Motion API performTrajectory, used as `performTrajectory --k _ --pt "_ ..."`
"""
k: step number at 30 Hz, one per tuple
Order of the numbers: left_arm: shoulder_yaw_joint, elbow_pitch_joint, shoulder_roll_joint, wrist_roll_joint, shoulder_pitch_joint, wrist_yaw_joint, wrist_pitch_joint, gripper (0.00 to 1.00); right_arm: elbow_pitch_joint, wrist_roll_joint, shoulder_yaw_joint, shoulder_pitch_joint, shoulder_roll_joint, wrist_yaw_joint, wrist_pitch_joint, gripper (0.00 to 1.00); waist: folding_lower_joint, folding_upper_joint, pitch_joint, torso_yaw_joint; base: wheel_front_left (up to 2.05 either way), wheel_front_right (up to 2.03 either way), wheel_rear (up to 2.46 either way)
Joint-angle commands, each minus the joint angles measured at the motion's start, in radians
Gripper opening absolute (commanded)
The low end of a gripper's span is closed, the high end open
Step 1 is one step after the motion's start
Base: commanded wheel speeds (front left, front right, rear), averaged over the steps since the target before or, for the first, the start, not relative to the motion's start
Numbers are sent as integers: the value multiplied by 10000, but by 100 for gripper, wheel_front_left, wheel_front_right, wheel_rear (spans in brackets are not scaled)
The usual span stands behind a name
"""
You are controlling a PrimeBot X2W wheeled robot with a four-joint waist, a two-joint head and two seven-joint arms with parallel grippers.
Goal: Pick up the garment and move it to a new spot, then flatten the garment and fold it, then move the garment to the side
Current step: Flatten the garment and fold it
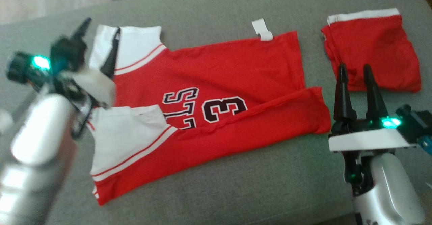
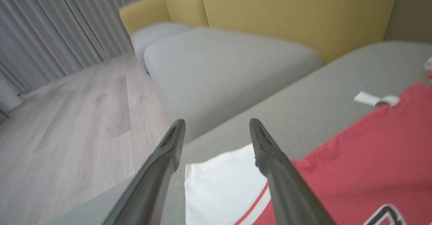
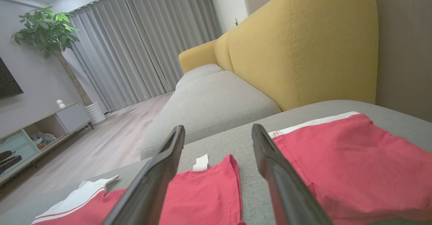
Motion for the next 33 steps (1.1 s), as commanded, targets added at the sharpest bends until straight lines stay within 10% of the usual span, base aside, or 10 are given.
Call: performTrajectory --k 1,9,29,30,32,33 --pt "203 116 672 22 -927 -348 725 100 -407 85 318 -455 -43 -7 -99 100 -2 0 561 -376 0 0 0" --pt "-326 1894 1610 -323 -2962 -1052 3289 100 -707 515 774 -1021 -43 -7 -106 100 -2 0 1525 -995 0 0 0" --pt "-545 4556 2008 -1370 -4477 -1125 4346 100 -744 919 949 -1172 -43 -7 -108 100 -2 0 2558 -1775 0 0 0" --pt "-597 4616 1923 -1503 -4454 -1126 4501 87 -741 901 906 -1178 -43 -7 -108 100 -2 0 2558 -1772 0 0 0" --pt "-814 4572 1756 -1867 -4353 -1127 4864 0 -719 815 782 -1189 -43 -7 -108 100 -2 0 2531 -1735 0 0 0" --pt "-909 4502 1687 -2106 -4290 -1127 5040 0 -697 750 721 -1196 -43 -7 -108 100 -2 0 2500 -1702 0 0 0"
